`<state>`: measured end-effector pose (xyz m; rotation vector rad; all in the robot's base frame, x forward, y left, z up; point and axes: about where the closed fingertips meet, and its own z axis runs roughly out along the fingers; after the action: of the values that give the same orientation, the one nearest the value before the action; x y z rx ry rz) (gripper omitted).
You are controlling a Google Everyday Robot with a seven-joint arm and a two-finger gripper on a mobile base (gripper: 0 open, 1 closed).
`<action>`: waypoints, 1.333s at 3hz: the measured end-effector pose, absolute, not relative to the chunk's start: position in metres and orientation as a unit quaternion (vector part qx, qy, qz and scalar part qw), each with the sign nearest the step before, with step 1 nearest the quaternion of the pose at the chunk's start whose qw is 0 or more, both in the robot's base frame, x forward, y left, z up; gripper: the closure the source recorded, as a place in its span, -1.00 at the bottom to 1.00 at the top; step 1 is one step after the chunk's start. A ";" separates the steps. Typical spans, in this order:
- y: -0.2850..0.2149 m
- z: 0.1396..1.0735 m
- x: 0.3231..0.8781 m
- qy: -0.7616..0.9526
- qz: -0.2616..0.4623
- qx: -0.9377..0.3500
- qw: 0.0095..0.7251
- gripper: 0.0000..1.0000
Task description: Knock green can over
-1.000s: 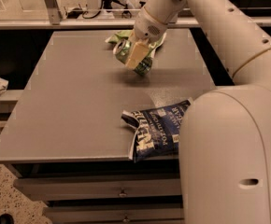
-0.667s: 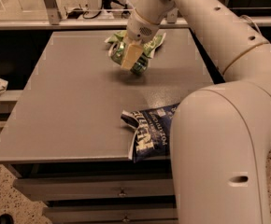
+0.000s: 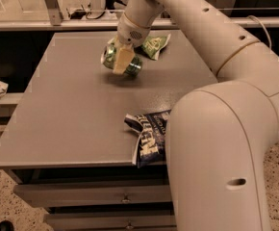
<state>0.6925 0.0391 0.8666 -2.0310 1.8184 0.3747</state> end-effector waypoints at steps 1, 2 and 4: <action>0.055 0.865 0.689 0.639 0.144 -0.729 0.200 -0.69; 0.064 0.863 0.686 0.632 0.151 -0.733 0.201 -1.00; 0.068 0.861 0.681 0.626 0.160 -0.737 0.199 -1.00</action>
Offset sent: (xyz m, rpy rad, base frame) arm -0.0144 0.0299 -0.0003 0.0429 0.0125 0.0616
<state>0.6812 0.0677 0.8611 -2.0597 1.7516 0.4472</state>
